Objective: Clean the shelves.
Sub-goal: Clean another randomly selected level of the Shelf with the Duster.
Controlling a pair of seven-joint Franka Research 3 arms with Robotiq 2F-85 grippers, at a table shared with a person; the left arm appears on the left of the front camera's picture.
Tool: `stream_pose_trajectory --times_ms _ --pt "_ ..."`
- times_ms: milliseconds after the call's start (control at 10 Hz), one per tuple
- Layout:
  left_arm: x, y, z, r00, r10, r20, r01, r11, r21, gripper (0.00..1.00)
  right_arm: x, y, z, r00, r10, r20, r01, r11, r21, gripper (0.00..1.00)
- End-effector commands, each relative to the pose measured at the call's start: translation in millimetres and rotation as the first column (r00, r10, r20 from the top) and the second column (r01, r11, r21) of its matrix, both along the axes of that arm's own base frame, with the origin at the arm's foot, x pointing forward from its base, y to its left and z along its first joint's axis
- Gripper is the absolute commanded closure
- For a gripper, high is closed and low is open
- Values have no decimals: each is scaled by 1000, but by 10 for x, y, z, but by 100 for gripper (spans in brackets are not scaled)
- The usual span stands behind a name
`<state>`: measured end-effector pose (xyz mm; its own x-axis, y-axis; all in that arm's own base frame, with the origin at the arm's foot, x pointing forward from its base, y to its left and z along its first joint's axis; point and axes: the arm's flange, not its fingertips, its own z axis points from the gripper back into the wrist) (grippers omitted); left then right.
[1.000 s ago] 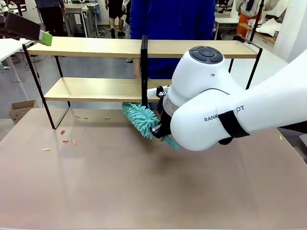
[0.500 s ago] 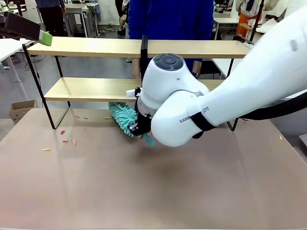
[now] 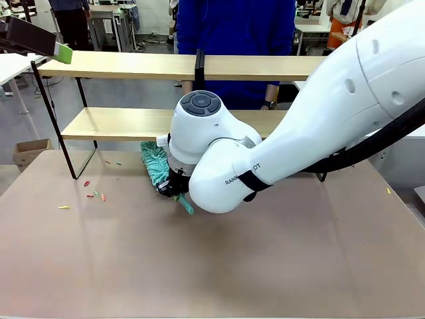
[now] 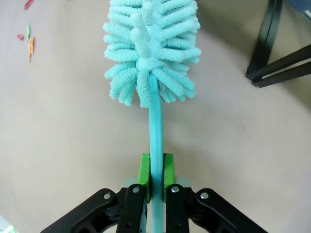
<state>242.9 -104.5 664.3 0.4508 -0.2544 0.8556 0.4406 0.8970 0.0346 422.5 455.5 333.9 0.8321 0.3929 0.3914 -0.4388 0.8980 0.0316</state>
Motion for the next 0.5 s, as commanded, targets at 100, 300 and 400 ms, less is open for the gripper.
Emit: stream_pose_trajectory --times_ms 100,300,400 --pt "-6 6 6 1000 0 2 0 1000 -3 0 93 109 49 1000 14 -3 -14 999 33 88" --pt "-6 6 6 1000 0 2 0 1000 -3 0 179 199 125 999 35 -13 -34 998 59 88" --pt "-6 6 6 1000 0 2 0 1000 -3 0 202 276 144 998 60 -19 -59 997 58 88"
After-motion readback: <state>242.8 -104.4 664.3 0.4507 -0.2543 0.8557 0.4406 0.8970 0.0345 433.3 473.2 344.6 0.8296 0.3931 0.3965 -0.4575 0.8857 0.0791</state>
